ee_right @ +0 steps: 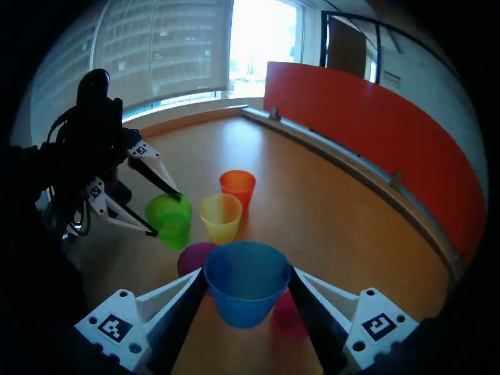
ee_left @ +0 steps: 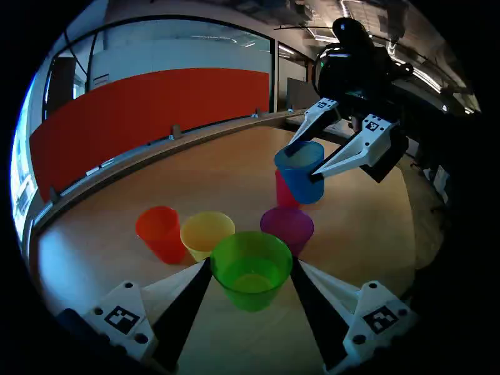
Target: Pour water
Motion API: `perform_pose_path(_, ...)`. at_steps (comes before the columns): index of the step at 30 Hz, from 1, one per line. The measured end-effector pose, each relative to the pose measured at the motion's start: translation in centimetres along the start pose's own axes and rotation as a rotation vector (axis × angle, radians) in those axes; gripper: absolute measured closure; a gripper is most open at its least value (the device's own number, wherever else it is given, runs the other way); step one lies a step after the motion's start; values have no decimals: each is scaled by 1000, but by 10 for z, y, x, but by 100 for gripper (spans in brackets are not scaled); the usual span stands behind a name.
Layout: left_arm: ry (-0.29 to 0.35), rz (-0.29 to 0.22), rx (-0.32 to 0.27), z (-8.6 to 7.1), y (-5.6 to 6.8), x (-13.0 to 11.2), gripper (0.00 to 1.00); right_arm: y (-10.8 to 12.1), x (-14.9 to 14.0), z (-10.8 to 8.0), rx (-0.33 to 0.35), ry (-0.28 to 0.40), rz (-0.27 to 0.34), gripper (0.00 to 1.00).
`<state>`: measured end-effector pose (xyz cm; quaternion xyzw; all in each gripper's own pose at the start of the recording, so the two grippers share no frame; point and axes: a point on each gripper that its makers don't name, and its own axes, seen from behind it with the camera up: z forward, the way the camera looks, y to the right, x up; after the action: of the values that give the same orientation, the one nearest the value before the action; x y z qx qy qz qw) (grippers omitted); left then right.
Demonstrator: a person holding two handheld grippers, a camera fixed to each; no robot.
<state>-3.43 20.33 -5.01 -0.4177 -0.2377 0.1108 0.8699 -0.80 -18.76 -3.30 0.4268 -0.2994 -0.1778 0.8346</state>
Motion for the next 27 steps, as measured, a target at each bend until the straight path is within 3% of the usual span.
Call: perform_pose_path(27,-74,3,-20,12,1,-20,11,-15,-40,7,46,-65,2,7)
